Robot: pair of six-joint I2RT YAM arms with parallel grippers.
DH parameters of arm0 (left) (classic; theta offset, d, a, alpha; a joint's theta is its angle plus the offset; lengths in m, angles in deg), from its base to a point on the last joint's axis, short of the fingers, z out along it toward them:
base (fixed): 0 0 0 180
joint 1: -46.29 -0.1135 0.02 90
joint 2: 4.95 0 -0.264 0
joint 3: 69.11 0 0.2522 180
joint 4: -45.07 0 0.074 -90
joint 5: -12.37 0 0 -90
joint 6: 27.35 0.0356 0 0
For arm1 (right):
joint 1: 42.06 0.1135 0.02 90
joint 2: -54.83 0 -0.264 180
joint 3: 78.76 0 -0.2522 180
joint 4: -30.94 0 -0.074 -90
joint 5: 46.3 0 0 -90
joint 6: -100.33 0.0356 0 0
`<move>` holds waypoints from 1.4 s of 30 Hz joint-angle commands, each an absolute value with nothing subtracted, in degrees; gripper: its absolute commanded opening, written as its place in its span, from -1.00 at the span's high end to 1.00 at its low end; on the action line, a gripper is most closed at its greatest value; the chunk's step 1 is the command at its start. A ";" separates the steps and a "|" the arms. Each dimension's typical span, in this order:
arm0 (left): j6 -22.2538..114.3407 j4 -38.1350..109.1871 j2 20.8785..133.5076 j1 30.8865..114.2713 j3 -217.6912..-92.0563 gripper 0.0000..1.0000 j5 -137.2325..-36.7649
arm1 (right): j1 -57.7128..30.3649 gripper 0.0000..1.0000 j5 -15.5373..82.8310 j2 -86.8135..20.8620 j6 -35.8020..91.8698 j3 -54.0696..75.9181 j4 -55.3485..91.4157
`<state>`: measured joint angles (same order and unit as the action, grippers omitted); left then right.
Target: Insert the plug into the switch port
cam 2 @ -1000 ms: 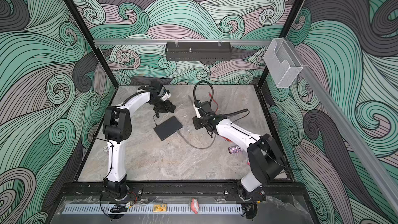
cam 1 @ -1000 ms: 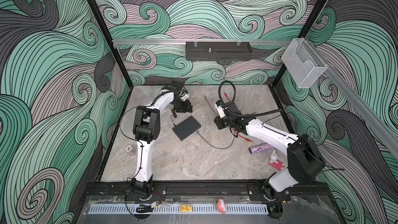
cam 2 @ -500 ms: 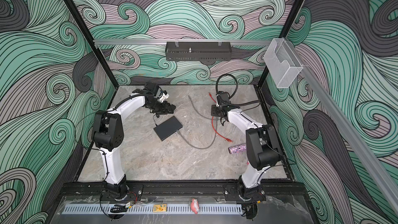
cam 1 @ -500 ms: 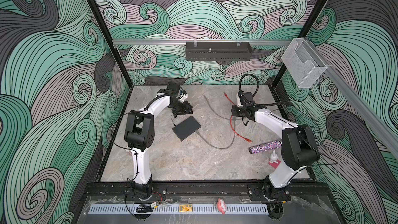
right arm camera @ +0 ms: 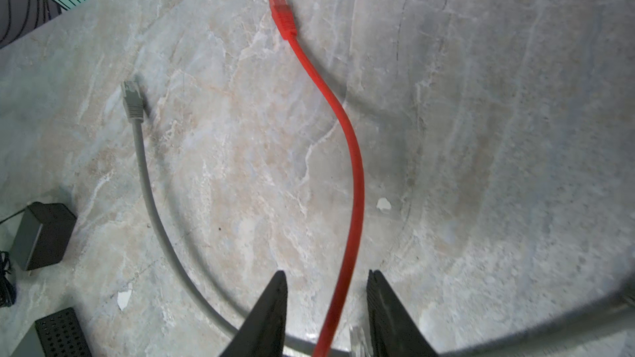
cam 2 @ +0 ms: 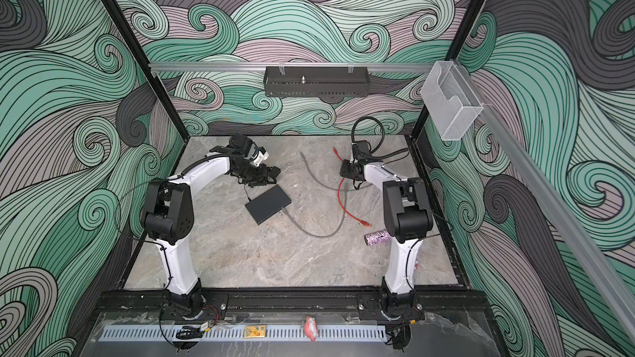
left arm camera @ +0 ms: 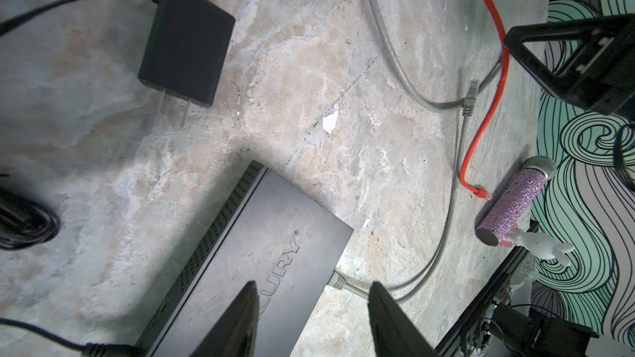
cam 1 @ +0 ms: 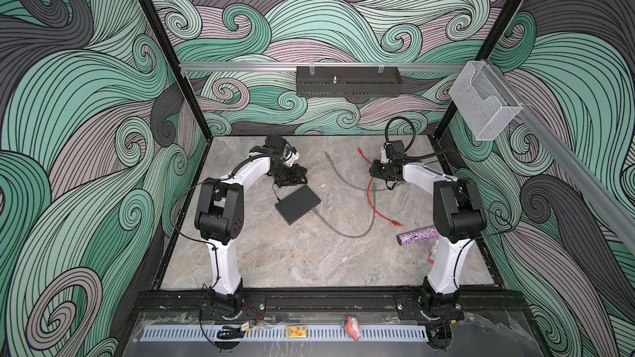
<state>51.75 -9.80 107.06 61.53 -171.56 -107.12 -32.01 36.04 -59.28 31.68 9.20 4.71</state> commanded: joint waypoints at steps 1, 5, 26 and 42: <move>52.64 -9.34 104.96 61.85 -170.96 -0.09 -108.47 | -31.88 0.26 32.91 -60.52 33.91 7.86 5.56; 52.64 -9.15 104.88 61.81 -170.45 -0.09 -108.83 | -32.12 0.36 30.04 -61.80 34.99 6.99 6.07; 52.90 -8.78 103.32 62.05 -168.75 -0.09 -109.09 | -32.48 0.44 25.86 -65.36 35.32 6.96 6.38; 52.81 -8.95 103.25 62.07 -169.64 -0.08 -108.65 | -31.59 0.74 24.41 -53.04 32.78 12.08 8.32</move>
<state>52.10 -8.64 105.02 61.60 -168.72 -108.30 -32.14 25.28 -57.25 34.52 11.40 7.73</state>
